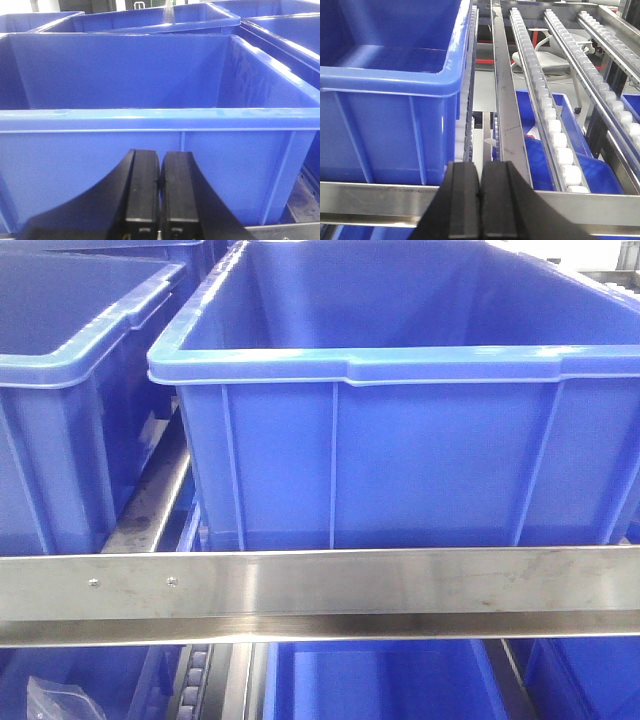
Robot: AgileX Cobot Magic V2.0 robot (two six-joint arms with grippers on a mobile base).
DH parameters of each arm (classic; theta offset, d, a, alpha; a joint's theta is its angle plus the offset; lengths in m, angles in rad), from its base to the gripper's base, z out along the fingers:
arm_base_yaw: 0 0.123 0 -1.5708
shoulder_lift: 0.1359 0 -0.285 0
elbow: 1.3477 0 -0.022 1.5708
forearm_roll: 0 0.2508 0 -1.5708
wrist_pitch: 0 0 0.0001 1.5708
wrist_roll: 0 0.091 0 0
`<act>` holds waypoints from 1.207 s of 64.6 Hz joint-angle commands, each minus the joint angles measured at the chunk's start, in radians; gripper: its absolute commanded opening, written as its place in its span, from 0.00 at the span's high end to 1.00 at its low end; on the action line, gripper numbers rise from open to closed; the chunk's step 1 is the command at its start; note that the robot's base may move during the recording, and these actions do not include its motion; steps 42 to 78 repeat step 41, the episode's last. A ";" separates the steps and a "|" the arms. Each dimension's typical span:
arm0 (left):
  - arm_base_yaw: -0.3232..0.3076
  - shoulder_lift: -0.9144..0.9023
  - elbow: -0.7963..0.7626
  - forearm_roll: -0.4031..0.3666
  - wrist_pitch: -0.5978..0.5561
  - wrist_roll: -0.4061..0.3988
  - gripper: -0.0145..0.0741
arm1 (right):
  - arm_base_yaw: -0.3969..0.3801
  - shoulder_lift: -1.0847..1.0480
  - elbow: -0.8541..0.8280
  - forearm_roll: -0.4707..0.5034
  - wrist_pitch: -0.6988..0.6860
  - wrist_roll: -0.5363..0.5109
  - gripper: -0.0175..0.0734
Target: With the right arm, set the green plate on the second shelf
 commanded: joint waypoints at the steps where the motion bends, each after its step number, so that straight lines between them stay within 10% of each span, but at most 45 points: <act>1: -0.002 -0.018 0.042 0.000 -0.081 -0.003 0.69 | -0.005 -0.017 -0.018 -0.010 -0.094 -0.010 0.75; 78: -0.002 -0.018 0.042 0.000 -0.081 -0.003 0.69 | -0.005 -0.017 -0.018 -0.010 -0.094 -0.010 0.75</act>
